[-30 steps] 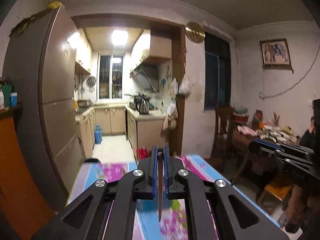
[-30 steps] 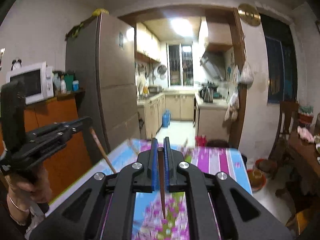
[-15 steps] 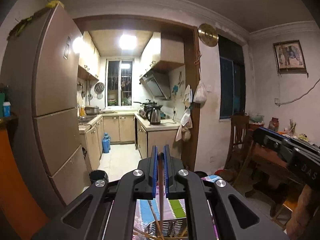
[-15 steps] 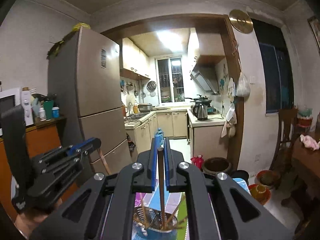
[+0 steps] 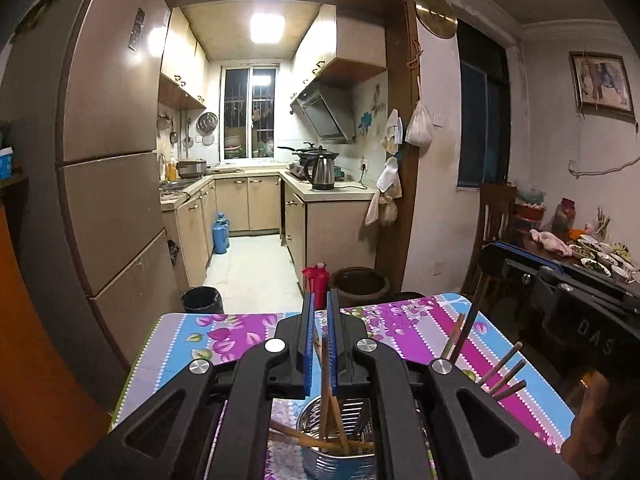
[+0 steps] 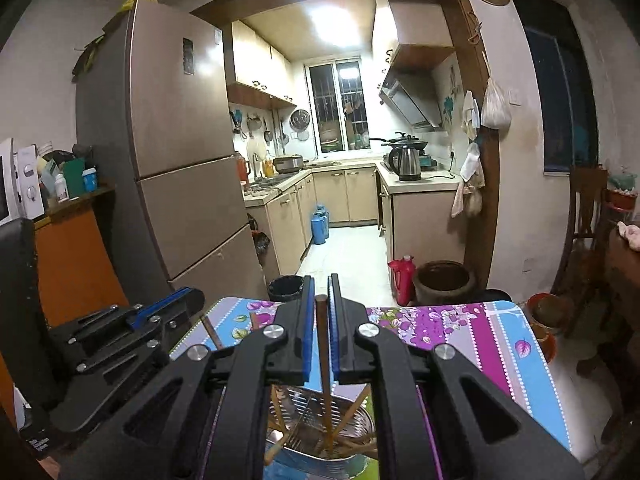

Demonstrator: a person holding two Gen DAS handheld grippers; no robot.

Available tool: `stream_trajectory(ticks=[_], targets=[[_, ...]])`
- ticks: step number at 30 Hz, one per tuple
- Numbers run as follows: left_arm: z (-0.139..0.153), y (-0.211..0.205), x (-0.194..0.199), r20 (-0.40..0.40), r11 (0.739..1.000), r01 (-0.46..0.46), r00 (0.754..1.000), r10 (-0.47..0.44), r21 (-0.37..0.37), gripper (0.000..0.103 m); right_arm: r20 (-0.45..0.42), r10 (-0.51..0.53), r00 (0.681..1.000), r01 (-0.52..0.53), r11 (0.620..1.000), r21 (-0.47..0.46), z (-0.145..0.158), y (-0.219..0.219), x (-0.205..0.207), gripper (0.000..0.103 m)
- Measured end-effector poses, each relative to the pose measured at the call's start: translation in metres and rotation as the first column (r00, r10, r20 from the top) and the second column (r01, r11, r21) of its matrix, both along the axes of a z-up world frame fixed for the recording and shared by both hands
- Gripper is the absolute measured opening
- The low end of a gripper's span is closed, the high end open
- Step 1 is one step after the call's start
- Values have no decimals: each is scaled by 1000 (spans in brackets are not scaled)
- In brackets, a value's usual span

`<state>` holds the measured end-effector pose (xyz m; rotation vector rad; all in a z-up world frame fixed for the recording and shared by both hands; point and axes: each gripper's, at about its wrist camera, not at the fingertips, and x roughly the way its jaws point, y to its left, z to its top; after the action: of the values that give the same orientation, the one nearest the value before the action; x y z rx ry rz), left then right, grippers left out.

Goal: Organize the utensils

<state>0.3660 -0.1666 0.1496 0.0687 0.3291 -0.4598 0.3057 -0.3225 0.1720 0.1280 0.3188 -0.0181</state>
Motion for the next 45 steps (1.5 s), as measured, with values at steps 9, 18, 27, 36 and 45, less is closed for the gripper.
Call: stream_trajectory(ticks=[9, 18, 27, 36, 45], targets=[[13, 2, -41, 108, 995, -76, 992, 68, 64, 7, 91, 20, 996, -18, 1000, -19, 18, -2, -67, 6], [5, 33, -177, 324, 967, -247, 921, 215, 60, 79, 163, -37, 986, 50, 996, -76, -6, 14, -196, 83], [-14, 51, -285, 260, 957, -290, 923, 283, -13, 100, 104, -264, 959, 271, 960, -69, -48, 19, -269, 98], [-3, 57, -333, 264, 945, -322, 908, 326, -60, 100, 173, -323, 930, 328, 945, -1, -43, 10, -314, 98], [12, 55, -373, 376, 942, -320, 864, 334, -102, 100, 183, -311, 933, 316, 949, -2, -42, 7, -326, 98]])
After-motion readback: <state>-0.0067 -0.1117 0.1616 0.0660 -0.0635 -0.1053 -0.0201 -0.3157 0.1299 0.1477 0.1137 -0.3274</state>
